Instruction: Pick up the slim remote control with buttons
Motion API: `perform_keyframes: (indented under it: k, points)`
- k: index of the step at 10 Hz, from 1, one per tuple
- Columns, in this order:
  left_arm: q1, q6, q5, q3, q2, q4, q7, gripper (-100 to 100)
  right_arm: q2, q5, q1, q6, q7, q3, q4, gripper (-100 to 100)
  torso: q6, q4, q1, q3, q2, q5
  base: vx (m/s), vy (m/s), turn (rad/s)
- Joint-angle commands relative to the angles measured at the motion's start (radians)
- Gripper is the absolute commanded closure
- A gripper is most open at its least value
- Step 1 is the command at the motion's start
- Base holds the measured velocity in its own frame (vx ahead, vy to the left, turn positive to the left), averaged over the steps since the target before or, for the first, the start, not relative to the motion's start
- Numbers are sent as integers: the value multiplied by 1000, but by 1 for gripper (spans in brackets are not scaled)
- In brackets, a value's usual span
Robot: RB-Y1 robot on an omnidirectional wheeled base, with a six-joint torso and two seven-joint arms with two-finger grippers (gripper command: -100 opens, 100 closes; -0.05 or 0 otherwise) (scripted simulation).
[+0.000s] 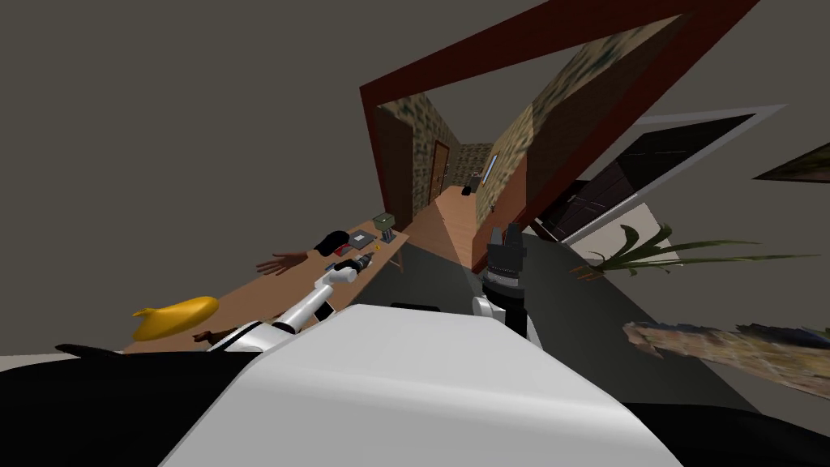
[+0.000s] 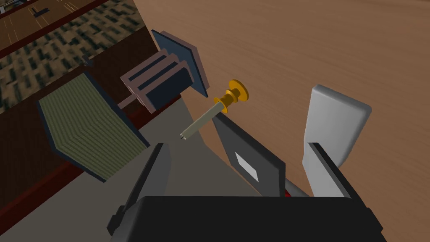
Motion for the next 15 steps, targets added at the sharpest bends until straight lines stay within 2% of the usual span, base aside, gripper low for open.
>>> perform_keyframes:
  k: [1, 2, 3, 4, 5, 6, 7, 8, 9, 10, 11, 12, 13, 14, 15]
  points:
    - [-19, 38, 29, -15, 8, 50, -17, -100, 0, 0, 0, 0, 0, 0, 0, 0, 0, 0, 0, 0, 0, 0, 28, 9, -77]
    - [-19, 38, 29, -15, 8, 58, -17, -100, 0, 0, 0, 0, 0, 0, 0, 0, -1, 0, 0, 0, 0, 0, 12, 4, 19]
    - [-40, 91, 53, -29, 28, 82, -39, -100, 0, 0, 0, 0, 0, 0, 0, 0, -1, 0, 0, 0, 1, 0, 31, 7, -158]
    - [-40, 91, 73, -29, 28, 111, -39, -100, 0, 0, 0, 0, 0, 0, 0, 0, 0, 0, 0, 0, 0, 0, 31, 14, -91]
    - [-40, 91, 73, -29, 28, 114, -39, -100, 0, 0, 0, 0, 0, 0, 0, 0, -1, 0, 0, 0, 0, 0, 13, 5, 23]
    - [-59, 142, 113, -44, 45, 160, -61, -100, 0, 0, 0, 0, 0, 0, 0, 0, -1, 0, 0, 0, 1, 0, 31, 4, -110]
    - [-59, 142, 116, -44, 45, 168, -61, -100, 0, 0, 0, 0, 0, 0, 0, 0, 0, 0, 0, 0, 0, 0, 35, 9, -90]
    - [-77, 181, 157, -58, 60, 220, -80, -100, 0, 0, 0, 0, 0, 0, 0, 0, -1, 0, 0, 0, 0, 0, 52, 22, -186]
    - [-77, 192, 140, -58, 60, 204, -80, -100, 0, 0, 0, 0, 0, 0, 0, 0, 0, 0, 1, -1, -1, 0, 49, 23, -66]
    - [-77, 192, 157, -58, 60, 219, -80, -100, 0, 0, 0, 0, 0, 0, 0, 0, -1, 0, 1, -1, -1, 0, 23, 8, 22]
    - [-93, 241, 187, -71, 74, 249, -98, -100, 0, 0, 0, 0, 0, 0, 0, 0, -1, 0, 0, 0, 0, 0, 44, 8, -142]
    - [-93, 241, 195, -71, 74, 271, -98, -100, 0, 0, 0, 0, 0, 0, 0, 0, 0, 0, 0, -1, -1, 0, 48, 18, -77]
    - [-108, 283, 232, -85, 86, 307, -114, -100, 0, 0, 0, 0, 0, 0, 0, 0, -1, 0, 0, -1, -1, 0, 57, 32, -122]
    - [-108, 289, 232, -85, 86, 319, -114, -100, 0, 0, 0, 0, 0, 0, 0, 0, 0, 0, 1, -1, -2, 0, 53, 29, -73]
    - [-121, 326, 266, -98, 99, 361, -129, -100, 0, 0, 0, 0, 0, 0, 0, 0, -1, -1, 1, -1, -2, 0, 57, 34, -130]
